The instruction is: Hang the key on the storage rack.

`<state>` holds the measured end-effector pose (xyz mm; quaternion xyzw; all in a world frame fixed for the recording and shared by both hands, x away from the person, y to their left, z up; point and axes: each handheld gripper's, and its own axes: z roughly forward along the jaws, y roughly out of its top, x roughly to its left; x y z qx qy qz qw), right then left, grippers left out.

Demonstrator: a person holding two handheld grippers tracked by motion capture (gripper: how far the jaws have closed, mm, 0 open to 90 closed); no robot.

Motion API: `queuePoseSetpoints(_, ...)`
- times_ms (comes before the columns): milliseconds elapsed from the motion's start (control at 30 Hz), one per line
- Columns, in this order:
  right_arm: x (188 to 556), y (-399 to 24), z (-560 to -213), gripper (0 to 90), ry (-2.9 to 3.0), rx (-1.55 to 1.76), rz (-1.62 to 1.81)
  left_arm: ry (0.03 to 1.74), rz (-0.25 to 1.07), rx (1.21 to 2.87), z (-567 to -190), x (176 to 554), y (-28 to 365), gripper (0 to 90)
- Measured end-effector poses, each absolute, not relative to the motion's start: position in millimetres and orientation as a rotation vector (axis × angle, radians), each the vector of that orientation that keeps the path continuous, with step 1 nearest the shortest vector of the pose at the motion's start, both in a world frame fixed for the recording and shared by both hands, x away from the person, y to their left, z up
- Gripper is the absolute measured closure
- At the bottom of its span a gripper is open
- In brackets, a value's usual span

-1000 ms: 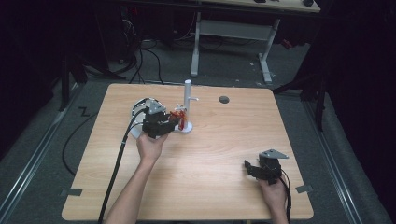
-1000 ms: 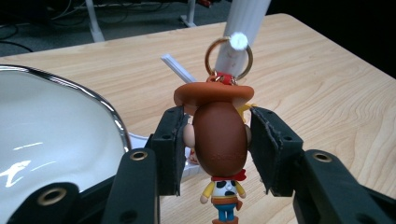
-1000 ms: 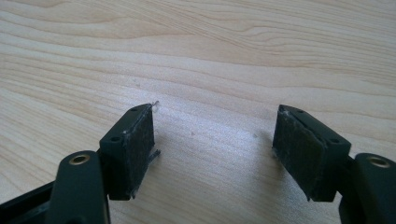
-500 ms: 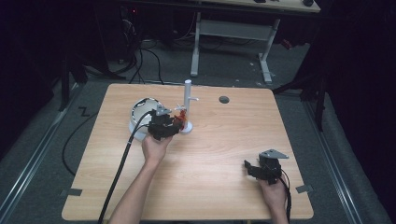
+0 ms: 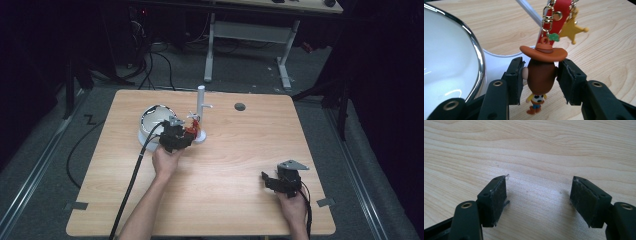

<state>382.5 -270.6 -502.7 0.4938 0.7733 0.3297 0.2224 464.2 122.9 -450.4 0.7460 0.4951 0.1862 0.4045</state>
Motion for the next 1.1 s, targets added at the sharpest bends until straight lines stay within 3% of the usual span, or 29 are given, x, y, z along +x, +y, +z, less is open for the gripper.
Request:
queuePoseSetpoints(500,382.5,-270.6,-502.7,29.7,2.136,1.364,0.911,1.254,0.479,1.919,-452.7,463.7,121.6,54.3)
queuePoseSetpoints(1100,382.5,-270.5,-502.7,29.7,2.136,1.364,0.911,1.239,0.486,1.878,-445.2,440.0,137.5,39.9)
